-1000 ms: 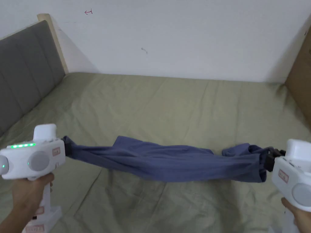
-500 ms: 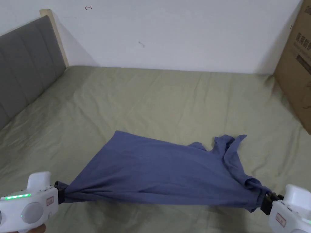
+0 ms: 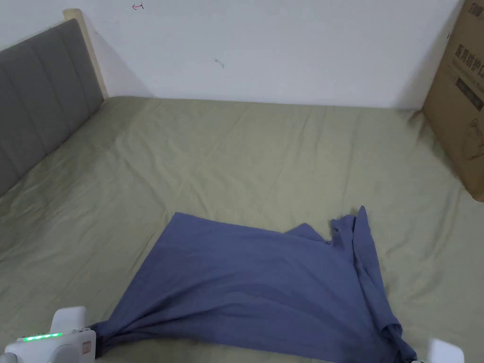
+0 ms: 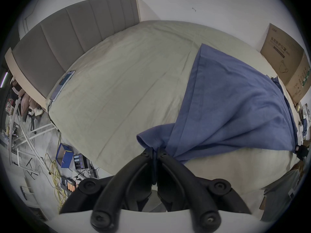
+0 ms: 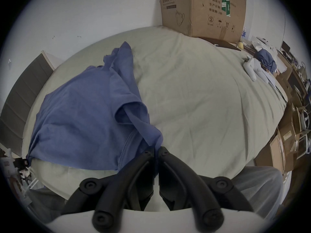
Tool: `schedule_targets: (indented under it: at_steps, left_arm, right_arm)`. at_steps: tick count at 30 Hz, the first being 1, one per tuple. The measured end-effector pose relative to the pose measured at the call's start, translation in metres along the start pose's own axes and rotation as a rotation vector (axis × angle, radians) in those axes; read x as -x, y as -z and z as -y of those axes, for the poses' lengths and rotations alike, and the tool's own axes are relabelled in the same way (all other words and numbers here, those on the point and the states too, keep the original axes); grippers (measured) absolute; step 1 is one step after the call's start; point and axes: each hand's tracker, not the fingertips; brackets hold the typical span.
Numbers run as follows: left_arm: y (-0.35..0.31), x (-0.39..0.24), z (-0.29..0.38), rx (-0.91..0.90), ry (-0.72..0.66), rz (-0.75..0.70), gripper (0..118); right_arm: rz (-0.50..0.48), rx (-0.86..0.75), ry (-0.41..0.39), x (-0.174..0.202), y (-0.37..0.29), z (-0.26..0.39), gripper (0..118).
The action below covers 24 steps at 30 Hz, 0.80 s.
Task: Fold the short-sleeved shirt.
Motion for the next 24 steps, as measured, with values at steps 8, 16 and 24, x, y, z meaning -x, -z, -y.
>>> schedule_targets:
  at_steps: [8, 16, 24]
  left_arm:
    - [-0.039, 0.007, -0.038, -0.126, -0.156, 0.126, 103]
    - [-0.138, -0.041, -0.084, -0.535, -0.103, 0.242, 103]
    - [-0.195, -0.101, -0.094, -0.814, 0.048, 0.272, 94]
  right_arm:
    - [-0.06, -0.165, -0.096, 0.017, -0.046, -0.045, 104]
    - [-0.141, -0.514, -0.141, 0.05, -0.128, -0.107, 108]
    - [-0.152, -0.728, -0.199, 0.08, -0.178, -0.124, 101]
